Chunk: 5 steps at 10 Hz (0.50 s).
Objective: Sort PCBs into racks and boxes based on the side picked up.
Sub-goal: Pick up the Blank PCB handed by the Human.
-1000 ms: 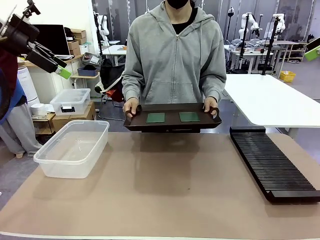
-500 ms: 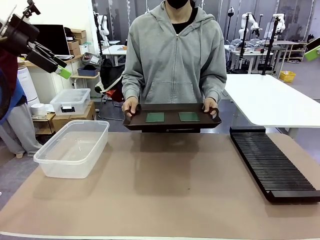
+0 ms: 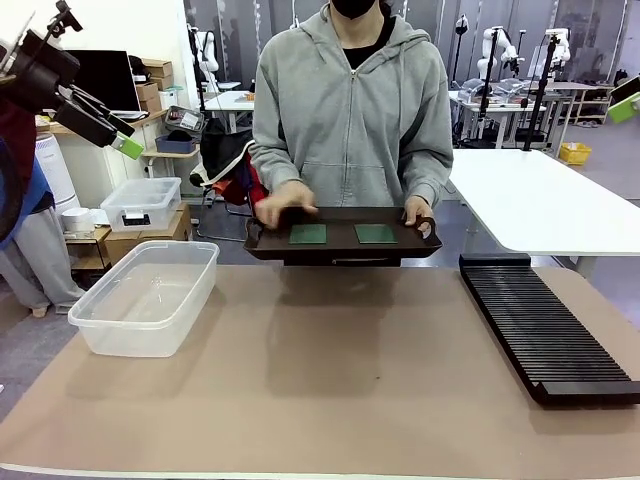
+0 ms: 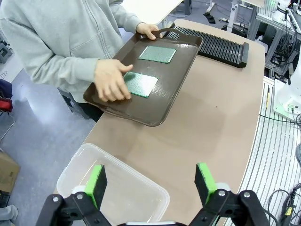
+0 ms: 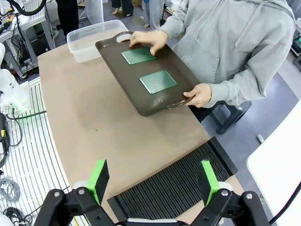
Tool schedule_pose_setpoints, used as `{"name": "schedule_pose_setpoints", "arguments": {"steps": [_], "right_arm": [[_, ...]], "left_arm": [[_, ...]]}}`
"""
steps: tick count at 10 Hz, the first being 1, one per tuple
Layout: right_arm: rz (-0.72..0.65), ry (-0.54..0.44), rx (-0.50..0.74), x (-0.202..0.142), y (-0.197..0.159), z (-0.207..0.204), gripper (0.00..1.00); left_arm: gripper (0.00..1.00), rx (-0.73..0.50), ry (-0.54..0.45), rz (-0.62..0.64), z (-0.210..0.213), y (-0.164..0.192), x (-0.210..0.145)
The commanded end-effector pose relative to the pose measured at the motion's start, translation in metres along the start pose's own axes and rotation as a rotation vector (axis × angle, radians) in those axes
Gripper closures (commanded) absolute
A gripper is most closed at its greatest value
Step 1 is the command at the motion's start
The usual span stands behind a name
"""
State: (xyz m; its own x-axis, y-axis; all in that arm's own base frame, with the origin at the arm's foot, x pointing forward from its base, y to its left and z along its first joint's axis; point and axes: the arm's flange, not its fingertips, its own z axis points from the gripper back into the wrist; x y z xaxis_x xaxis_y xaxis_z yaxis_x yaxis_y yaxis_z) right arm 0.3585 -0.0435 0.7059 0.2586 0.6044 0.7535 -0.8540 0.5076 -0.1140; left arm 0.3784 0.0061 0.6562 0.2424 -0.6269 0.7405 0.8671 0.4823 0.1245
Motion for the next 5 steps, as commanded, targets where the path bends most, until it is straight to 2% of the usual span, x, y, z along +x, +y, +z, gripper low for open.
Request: {"name": "schedule_pose_setpoints", "arguments": {"steps": [1, 5], "right_arm": [[0.006, -0.007, 0.012, -0.0001, 0.0003, -0.0013, 0.00], [0.006, -0.007, 0.012, -0.0001, 0.0003, -0.0013, 0.00]], "left_arm": [[0.00, -0.002, -0.001, 0.001, -0.0009, 0.0006, -0.0009], [0.00, -0.002, -0.001, 0.001, -0.0009, 0.0006, -0.0009]]}}
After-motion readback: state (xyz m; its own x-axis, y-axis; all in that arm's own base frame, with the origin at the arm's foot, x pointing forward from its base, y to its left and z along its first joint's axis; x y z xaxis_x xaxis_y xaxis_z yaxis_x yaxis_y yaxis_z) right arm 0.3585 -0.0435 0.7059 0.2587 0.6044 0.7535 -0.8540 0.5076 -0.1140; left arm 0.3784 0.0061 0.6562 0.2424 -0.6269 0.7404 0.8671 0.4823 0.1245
